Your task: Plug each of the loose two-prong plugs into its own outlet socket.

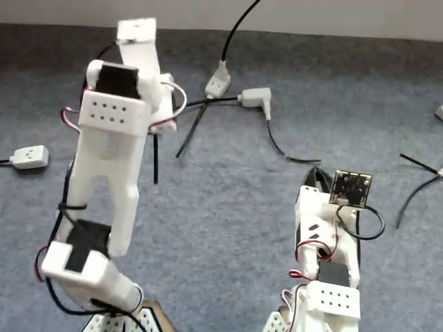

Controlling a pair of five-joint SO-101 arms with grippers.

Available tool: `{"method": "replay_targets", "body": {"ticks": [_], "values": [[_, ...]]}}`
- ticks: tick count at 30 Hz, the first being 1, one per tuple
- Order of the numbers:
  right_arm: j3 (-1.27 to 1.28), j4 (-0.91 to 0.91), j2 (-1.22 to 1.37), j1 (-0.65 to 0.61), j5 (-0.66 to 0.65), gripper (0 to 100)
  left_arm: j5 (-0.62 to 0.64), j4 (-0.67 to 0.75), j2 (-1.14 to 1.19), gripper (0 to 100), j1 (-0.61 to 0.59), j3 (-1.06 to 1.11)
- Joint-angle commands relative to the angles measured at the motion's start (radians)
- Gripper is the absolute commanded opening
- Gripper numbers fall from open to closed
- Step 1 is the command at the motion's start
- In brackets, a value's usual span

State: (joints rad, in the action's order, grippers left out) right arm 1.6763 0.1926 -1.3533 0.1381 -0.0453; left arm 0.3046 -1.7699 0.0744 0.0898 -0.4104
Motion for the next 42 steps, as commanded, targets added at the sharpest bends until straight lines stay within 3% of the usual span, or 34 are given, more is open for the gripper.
{"method": "replay_targets", "body": {"ticks": [1, 5, 11, 17, 22, 26, 29, 32, 37, 42], "values": [[0.097, -0.024, -0.007, 0.010, -0.009, 0.6, -0.195, 0.003, -0.157, 1, -0.038, 0.266], [0.096, -0.024, -0.007, 0.008, -0.009, 0.6, -0.417, 0.068, -0.176, 1, -0.191, 0.518], [0.096, -0.022, -0.007, 0.007, -0.011, 0.6, -0.819, 0.407, -0.176, 2, -0.470, 0.760], [0.096, -0.022, -0.007, 0.005, -0.011, 0.6, -0.852, 0.407, -0.186, 23, -0.579, 0.743], [0.096, -0.021, -0.007, 0.005, -0.011, 0.6, -0.839, 0.400, -0.177, 26, -0.648, 0.526], [0.096, -0.019, -0.007, 0.005, -0.011, 0.6, -0.537, 0.470, -0.173, 26, -0.702, 0.407], [0.097, -0.019, -0.007, 0.005, -0.011, 0.6, -0.261, 0.571, -0.173, 26, -0.713, 0.438], [0.097, -0.019, -0.007, 0.005, -0.011, 0.6, -0.068, 0.672, -0.173, 28, -0.694, 0.504], [0.097, -0.019, -0.007, 0.005, -0.011, 0.6, 0.074, 0.829, -0.124, 32, -0.671, 0.565], [0.097, -0.019, -0.007, 0.005, -0.012, 0.6, 0.232, 0.847, 0.111, 32, -0.716, 0.447]]}}
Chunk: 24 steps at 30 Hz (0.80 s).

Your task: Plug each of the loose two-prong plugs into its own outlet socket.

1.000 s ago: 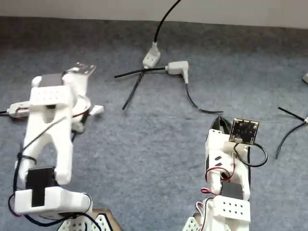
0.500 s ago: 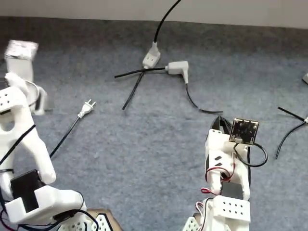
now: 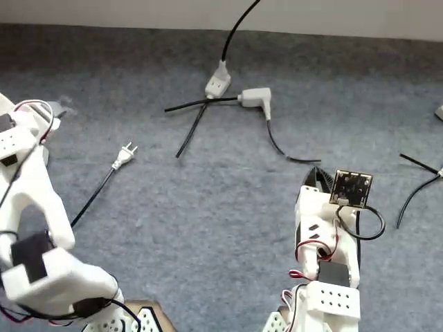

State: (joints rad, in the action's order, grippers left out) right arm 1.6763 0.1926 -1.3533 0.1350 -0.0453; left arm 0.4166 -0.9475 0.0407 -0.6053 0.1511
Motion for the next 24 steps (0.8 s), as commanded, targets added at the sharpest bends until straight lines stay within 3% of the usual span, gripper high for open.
{"method": "replay_targets", "body": {"ticks": [1, 12, 21, 24], "values": [[0.097, -0.019, -0.007, 0.008, -0.012, 0.6, 0.149, 0.000, 0.200, 31, -0.031, -0.154], [0.097, -0.019, -0.007, 0.007, -0.012, 0.6, 0.379, -0.534, 0.768, 29, -0.151, -0.886], [0.097, -0.019, -0.007, 0.007, -0.012, 0.6, 0.382, -0.647, 1.138, 28, -0.147, -1.320], [0.097, -0.021, -0.007, 0.007, -0.012, 0.6, 0.373, -0.735, 1.179, 21, -0.145, -1.451]]}}
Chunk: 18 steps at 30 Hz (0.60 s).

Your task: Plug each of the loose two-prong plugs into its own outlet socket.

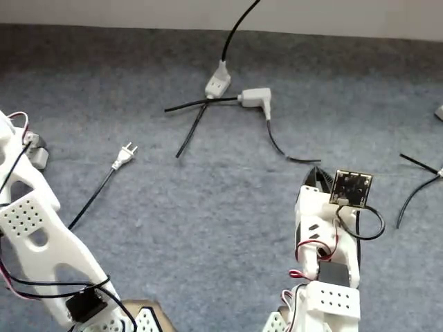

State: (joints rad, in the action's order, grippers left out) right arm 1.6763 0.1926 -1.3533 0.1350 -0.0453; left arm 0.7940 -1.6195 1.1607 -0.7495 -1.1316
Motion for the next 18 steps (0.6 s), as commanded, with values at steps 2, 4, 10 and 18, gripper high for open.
{"method": "replay_targets", "body": {"ticks": [2, 4, 10, 18], "values": [[0.097, -0.022, -0.007, 0.007, -0.012, 0.6, -0.061, -0.114, 0.059, 16, -0.001, -0.260], [0.097, -0.022, -0.007, -0.001, -0.012, 0.6, -0.126, -0.138, 0.059, 11, 0.002, -0.354], [0.097, -0.022, -0.007, -0.008, -0.012, 0.6, -0.310, -0.146, 0.056, 4, 0.033, -0.498], [0.097, -0.022, -0.007, -0.008, -0.012, 0.6, -0.557, -0.150, -0.045, 4, 0.105, -0.461]]}}
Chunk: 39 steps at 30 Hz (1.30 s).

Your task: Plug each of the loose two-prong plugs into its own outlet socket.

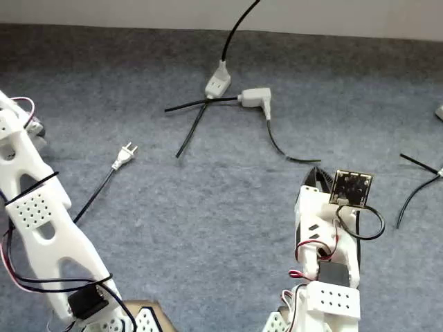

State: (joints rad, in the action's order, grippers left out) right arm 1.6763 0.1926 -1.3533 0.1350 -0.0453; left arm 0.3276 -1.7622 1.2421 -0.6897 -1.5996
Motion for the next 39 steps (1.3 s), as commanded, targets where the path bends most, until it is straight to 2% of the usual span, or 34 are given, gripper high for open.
{"method": "replay_targets", "body": {"ticks": [1, 5, 11, 16, 18, 21, 30, 32, 36, 39], "values": [[0.097, -0.024, -0.007, -0.008, -0.012, 0.6, -0.114, -0.008, -0.162, 4, 0.056, 0.038], [0.097, -0.024, -0.007, -0.008, -0.012, 0.6, -0.138, -0.008, -0.364, 4, 0.108, 0.278], [0.097, -0.024, -0.007, -0.008, -0.012, 0.6, -0.141, -0.003, -0.769, 4, 0.251, 0.820], [0.097, -0.024, -0.007, -0.008, -0.012, 0.6, -0.180, 0.000, -1.064, 4, 0.467, 1.213], [0.097, -0.024, -0.007, -0.005, -0.012, 0.6, -0.229, 0.002, -1.159, 4, 0.584, 1.343], [0.097, -0.024, -0.007, -0.004, -0.012, 0.6, -0.229, 0.003, -1.262, 4, 0.739, 1.495], [0.097, -0.024, -0.007, -0.002, -0.012, 0.6, -0.233, 0.224, -1.265, 5, 1.053, 1.914], [0.097, -0.024, -0.007, -0.002, -0.012, 0.6, -0.229, 0.285, -1.247, 10, 1.121, 1.968], [0.097, -0.022, -0.007, -0.002, -0.012, 0.6, -0.181, 0.347, -1.236, 24, 1.164, 1.979], [0.097, -0.022, -0.007, -0.002, -0.012, 0.6, -0.158, 0.356, -1.237, 26, 1.161, 1.934]]}}
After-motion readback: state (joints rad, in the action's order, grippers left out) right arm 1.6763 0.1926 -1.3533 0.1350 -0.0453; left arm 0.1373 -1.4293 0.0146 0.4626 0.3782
